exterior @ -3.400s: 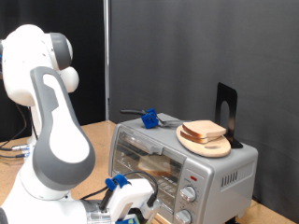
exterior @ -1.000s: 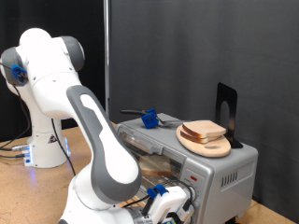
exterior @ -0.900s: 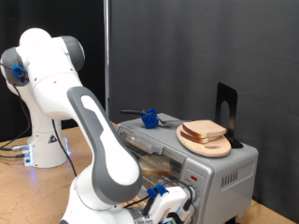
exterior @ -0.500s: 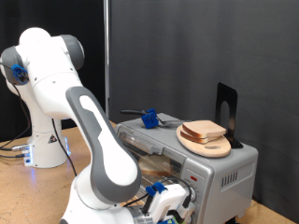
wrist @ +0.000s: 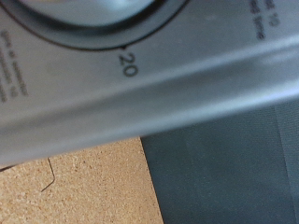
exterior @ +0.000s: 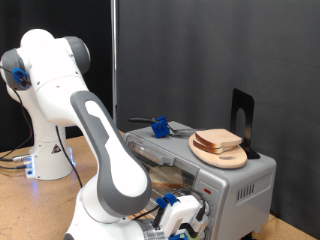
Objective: Make a piece of toast with the oven
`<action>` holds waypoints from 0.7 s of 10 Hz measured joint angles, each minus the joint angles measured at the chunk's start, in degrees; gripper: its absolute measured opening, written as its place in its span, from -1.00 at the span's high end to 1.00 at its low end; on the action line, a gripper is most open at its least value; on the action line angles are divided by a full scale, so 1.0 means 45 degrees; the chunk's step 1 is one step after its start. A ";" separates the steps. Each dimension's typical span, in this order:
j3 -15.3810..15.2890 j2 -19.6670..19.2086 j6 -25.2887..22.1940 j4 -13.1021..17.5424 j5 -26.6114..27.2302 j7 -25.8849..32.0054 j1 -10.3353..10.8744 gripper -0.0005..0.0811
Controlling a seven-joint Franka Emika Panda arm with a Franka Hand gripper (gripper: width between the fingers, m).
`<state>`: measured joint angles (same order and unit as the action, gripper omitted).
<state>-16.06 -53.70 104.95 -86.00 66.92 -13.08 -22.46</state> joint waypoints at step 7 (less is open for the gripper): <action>0.0028 -0.0012 -0.0125 0.0303 -0.0734 -0.3463 0.0076 0.49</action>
<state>-15.94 -53.75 104.38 -84.64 63.61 -28.66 -22.11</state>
